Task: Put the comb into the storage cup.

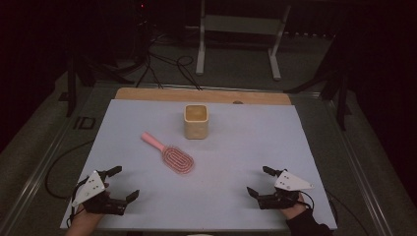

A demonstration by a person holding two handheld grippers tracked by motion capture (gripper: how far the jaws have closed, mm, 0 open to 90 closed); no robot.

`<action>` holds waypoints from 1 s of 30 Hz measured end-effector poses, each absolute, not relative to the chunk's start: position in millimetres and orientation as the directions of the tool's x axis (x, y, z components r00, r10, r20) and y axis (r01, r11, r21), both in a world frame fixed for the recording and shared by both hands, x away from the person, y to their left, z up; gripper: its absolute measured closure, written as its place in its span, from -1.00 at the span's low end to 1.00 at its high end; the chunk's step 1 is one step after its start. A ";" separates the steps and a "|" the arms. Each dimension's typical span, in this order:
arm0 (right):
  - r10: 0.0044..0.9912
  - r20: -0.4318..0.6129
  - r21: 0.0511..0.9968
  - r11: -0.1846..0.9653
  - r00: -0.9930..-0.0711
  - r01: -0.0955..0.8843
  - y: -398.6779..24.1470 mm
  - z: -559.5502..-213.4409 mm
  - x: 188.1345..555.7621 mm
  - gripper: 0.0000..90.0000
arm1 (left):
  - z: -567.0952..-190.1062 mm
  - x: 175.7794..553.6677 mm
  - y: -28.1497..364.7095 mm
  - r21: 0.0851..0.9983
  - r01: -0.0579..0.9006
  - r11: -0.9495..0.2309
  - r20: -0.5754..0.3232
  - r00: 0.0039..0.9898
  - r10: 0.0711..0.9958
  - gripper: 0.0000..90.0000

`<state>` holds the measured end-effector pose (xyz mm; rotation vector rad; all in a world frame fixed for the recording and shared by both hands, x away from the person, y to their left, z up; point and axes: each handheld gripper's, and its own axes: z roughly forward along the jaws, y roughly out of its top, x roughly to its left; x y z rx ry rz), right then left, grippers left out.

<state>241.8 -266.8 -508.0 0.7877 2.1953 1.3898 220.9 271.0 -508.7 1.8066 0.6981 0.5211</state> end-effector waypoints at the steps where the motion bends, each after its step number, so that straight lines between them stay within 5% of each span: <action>1: 0.654 -0.061 0.910 0.347 -0.754 0.227 -266.6 -508.2 241.8 -0.81 | -508.7 220.8 270.7 0.945 0.210 -0.252 0.020 0.731 0.682 -1.00; 30: 0.671 -0.100 0.926 0.333 -0.735 0.177 -262.9 -499.7 236.5 -0.81 | -492.5 218.3 268.2 0.951 0.186 -0.247 0.031 0.737 0.675 -1.00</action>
